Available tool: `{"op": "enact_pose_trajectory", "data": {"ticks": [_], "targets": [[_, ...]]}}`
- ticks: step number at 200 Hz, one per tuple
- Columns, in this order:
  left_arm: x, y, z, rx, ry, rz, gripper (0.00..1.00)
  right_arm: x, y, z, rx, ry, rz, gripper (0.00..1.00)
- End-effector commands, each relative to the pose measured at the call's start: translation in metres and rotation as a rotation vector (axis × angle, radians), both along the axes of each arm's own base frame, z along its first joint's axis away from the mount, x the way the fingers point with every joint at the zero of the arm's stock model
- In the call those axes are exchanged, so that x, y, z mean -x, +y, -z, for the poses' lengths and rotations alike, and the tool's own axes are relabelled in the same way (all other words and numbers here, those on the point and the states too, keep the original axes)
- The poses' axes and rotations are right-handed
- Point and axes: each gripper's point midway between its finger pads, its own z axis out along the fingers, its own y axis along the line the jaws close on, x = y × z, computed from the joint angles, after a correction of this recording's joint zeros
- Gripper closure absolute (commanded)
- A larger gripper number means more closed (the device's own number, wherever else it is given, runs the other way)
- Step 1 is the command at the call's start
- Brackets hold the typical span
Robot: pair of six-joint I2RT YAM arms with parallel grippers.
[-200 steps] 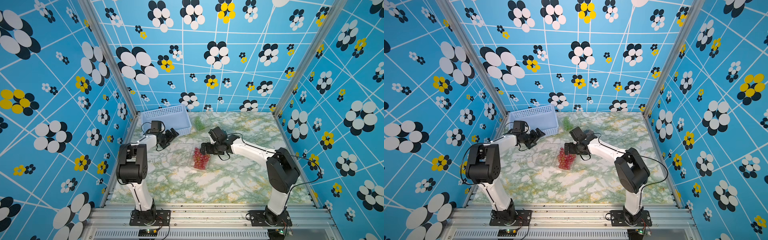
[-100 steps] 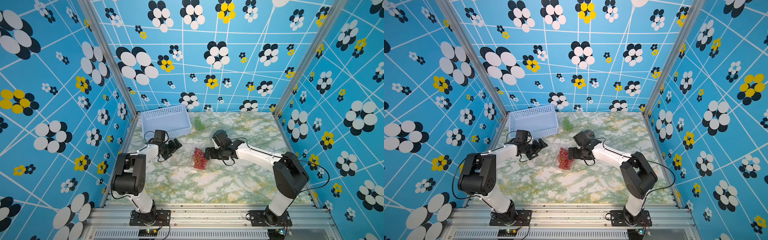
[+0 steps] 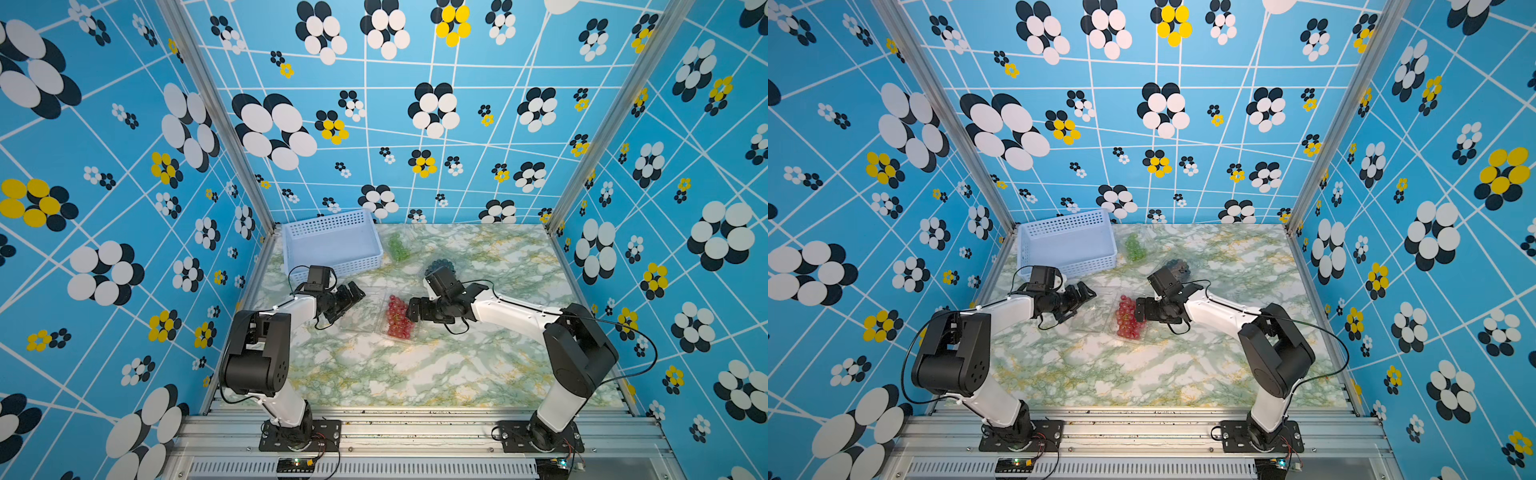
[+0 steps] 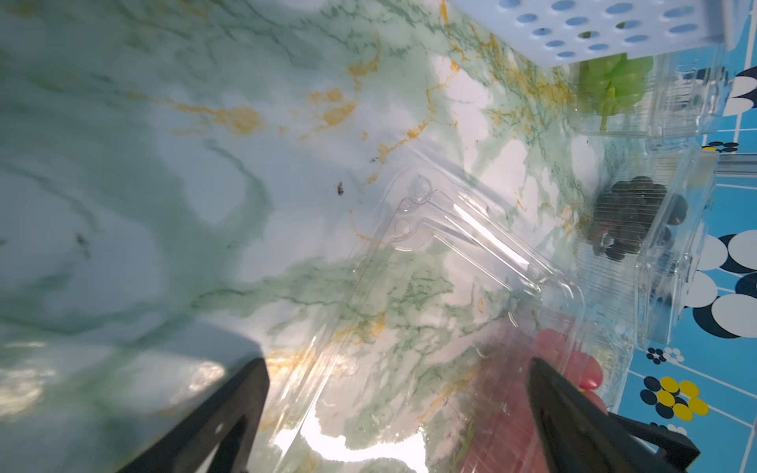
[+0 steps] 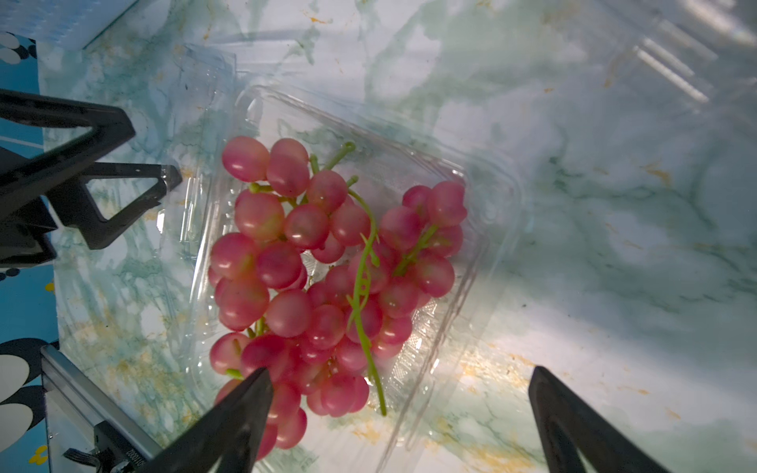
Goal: Pack grapes into containers
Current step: Close the packing box at the center of the board.
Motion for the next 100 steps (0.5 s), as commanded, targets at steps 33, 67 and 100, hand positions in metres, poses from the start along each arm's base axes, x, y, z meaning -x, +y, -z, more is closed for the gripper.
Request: {"op": "enact_pose_trajectory", "data": {"ticks": [33,67,100], "targets": [[0.029,-0.016,0.02,0.08,0.045,0.045,0.0,-0.005,0.007,0.002,-0.015,0.01,0.002,0.01],[0.037,-0.016,0.016,0.085,0.032,0.051,0.0,-0.008,0.009,0.006,0.002,0.011,0.006,0.01],[0.04,-0.015,0.004,0.081,0.007,0.046,0.0,-0.011,0.01,0.005,0.016,0.005,0.008,0.01]]}}
